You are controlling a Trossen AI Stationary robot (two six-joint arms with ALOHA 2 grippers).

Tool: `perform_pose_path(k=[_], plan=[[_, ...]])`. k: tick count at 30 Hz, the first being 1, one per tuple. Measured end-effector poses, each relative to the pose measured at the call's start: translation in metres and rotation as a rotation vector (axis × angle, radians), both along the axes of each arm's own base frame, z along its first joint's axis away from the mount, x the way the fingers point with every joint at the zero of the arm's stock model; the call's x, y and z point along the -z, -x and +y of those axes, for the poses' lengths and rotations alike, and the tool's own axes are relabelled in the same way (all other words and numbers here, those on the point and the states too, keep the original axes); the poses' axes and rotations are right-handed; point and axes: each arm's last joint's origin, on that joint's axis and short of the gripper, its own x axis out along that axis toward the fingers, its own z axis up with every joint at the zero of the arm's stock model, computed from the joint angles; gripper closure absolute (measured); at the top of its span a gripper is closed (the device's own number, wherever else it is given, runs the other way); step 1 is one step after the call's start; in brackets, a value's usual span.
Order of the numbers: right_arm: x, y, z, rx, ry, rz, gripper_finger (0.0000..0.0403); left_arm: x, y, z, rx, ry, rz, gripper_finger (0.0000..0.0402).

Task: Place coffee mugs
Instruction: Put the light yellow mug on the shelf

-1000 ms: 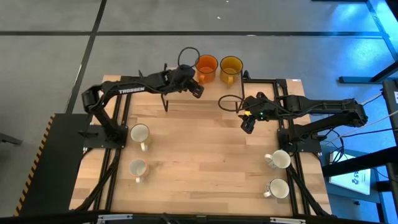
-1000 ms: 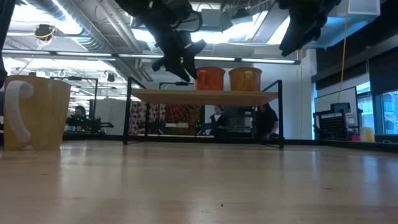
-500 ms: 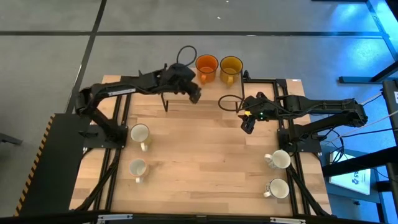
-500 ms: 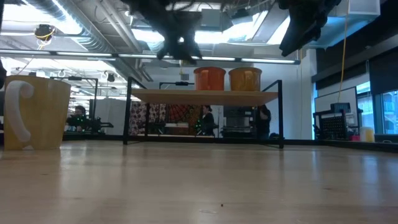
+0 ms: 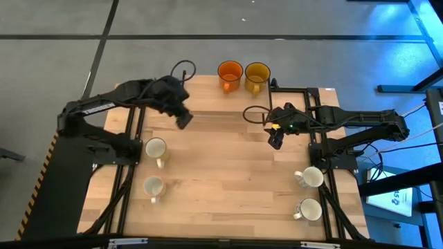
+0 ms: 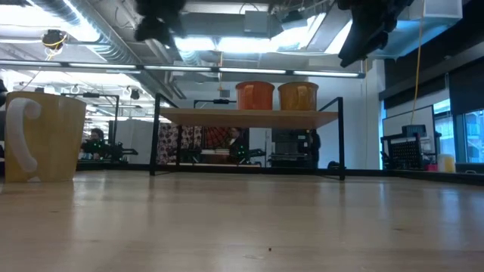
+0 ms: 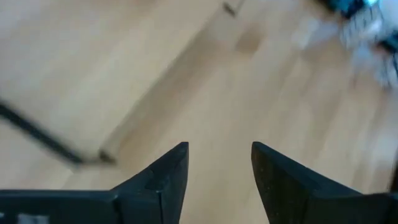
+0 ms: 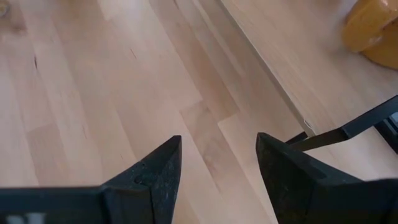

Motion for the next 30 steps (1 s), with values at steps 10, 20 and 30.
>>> perform_pose_path(k=[10,20,30], plan=[[-0.002,-0.002,0.000,-0.005,-0.005,-0.028,0.0210,-0.004,0.059,-0.025,0.028,-0.006,0.242,0.0230],[-0.003,-0.004,0.000,-0.006,-0.004,-0.049,0.0210,0.029,0.069,-0.030,0.060,0.056,0.412,0.0230],[-0.003,-0.003,0.000,-0.001,0.003,-0.046,0.0210,0.070,0.088,-0.043,0.050,0.150,0.442,0.0230]])
